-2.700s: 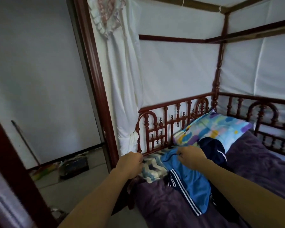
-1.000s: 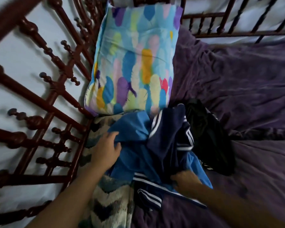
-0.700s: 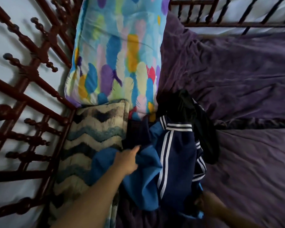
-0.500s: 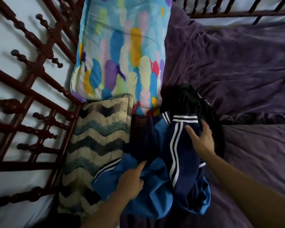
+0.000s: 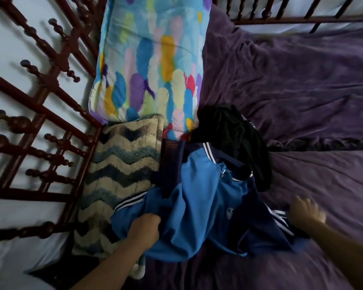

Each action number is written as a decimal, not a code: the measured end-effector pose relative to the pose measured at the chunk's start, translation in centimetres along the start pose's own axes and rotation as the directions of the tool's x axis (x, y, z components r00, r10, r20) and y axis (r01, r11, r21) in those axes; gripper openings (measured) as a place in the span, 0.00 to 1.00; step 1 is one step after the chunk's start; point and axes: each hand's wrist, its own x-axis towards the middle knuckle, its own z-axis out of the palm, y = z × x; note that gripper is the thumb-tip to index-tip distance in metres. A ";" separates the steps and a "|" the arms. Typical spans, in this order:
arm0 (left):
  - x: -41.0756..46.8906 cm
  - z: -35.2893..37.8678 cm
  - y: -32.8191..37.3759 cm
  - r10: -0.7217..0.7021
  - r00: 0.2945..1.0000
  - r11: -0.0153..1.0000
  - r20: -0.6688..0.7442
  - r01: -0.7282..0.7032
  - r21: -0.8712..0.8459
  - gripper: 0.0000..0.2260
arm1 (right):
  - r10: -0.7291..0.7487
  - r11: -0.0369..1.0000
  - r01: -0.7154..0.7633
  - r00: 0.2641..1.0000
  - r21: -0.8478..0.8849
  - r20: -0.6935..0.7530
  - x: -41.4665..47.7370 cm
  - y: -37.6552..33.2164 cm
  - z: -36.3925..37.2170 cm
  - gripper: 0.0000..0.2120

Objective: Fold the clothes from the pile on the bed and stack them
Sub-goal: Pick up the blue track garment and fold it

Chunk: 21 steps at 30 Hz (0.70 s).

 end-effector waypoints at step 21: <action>3.6 -10.6 6.9 0.177 0.873 0.968 -0.455 -0.239 -0.081 0.38 | -0.629 0.615 0.780 0.573 0.114 -0.525 -7.8 -8.7 -3.6 0.06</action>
